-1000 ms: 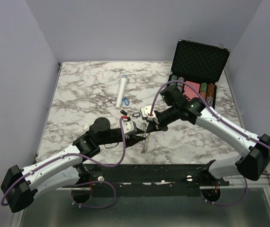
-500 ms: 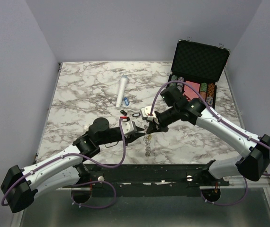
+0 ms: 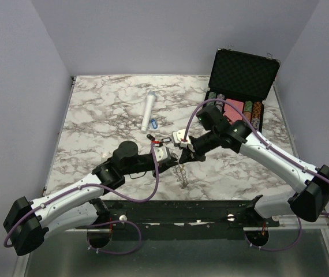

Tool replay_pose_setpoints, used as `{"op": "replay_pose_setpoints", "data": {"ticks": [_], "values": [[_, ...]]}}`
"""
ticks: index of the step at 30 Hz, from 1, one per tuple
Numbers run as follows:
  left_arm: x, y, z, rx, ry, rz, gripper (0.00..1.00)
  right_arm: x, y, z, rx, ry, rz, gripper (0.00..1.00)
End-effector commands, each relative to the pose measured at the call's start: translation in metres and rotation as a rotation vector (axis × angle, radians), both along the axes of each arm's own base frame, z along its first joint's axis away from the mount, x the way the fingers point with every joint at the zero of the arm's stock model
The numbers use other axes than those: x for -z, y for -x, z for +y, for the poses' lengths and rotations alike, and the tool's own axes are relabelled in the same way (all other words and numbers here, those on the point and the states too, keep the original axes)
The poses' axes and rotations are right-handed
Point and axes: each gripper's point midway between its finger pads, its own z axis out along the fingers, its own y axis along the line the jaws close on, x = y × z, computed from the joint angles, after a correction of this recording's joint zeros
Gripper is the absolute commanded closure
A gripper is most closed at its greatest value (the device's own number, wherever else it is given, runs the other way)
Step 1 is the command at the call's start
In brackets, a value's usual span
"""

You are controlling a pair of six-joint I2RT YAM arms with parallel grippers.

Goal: Put the keys on the keyring

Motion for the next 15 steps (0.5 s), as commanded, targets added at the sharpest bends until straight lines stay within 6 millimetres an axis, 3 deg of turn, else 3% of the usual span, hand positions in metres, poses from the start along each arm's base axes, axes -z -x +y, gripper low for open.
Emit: {"op": "replay_pose_setpoints", "data": {"ticks": [1, 7, 11, 15], "values": [[-0.0056, 0.0024, -0.0027, 0.034, -0.006, -0.015, 0.79, -0.0097, 0.0061, 0.0032, -0.016, -0.042, 0.006, 1.00], [-0.0049, 0.0044, -0.0045, 0.053, -0.019, -0.005, 0.90, -0.0101, 0.0066, 0.0035, -0.016, -0.044, 0.011, 1.00], [-0.0052, 0.0052, -0.0049, 0.059, -0.017, -0.008, 0.90, -0.0103, 0.0076, 0.0032, -0.015, -0.046, 0.015, 1.00], [-0.0060, 0.0060, -0.0062, 0.064, -0.014, -0.003, 1.00, -0.0097, 0.0080, 0.0033, -0.012, -0.045, 0.022, 0.99]]}}
